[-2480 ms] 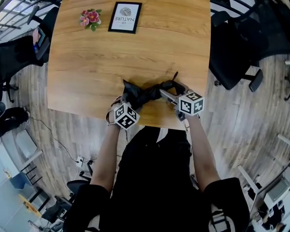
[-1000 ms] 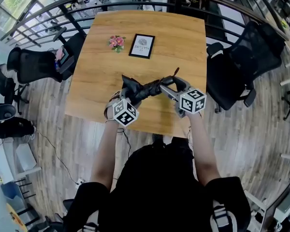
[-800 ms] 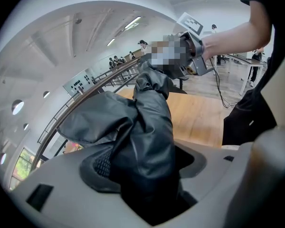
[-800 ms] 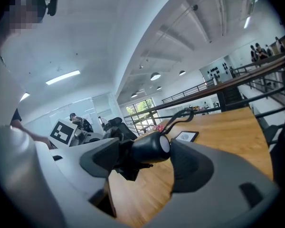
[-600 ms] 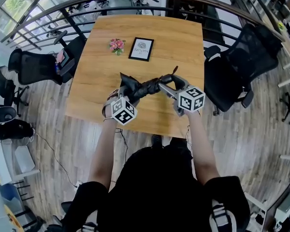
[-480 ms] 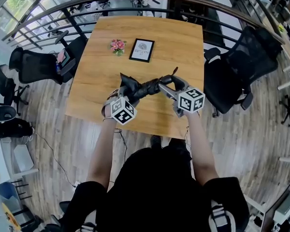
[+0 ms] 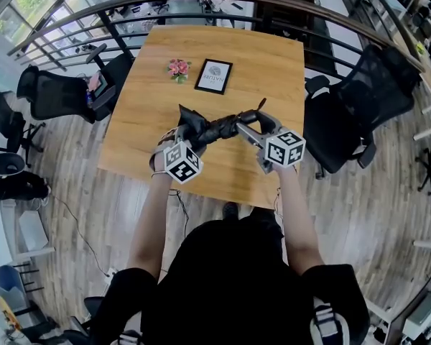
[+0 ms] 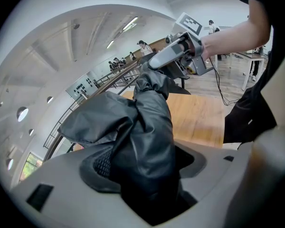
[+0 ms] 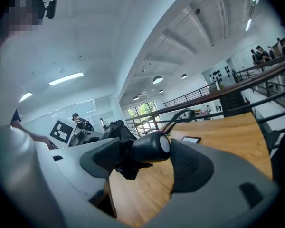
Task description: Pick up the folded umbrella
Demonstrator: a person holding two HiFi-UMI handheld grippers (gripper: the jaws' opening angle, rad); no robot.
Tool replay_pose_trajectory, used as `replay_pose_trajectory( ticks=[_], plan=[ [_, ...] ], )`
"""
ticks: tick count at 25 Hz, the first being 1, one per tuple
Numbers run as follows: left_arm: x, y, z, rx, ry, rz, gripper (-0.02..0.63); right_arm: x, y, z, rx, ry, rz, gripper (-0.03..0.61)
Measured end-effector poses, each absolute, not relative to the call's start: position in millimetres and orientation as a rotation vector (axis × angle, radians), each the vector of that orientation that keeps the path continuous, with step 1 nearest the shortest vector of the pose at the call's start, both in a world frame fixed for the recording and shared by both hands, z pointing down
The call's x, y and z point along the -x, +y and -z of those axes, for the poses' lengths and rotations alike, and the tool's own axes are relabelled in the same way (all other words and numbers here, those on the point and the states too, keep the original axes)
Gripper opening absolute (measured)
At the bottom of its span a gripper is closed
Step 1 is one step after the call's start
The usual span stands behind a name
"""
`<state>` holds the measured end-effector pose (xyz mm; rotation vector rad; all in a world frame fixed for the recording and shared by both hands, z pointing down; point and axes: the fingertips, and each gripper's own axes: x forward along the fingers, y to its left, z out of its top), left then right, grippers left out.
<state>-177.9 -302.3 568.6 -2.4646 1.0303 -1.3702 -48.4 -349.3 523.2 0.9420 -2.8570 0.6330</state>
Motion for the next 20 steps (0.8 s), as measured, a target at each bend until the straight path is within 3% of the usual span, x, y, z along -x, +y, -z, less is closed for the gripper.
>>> replay_pose_trajectory(
  ticks=[20],
  plan=[
    [180.3, -304.5, -572.4, 2.472, 1.038, 1.383, 0.33, 52.1, -350.8, -526.8, -0.914, -2.839, -0.6, 0.333]
  ],
)
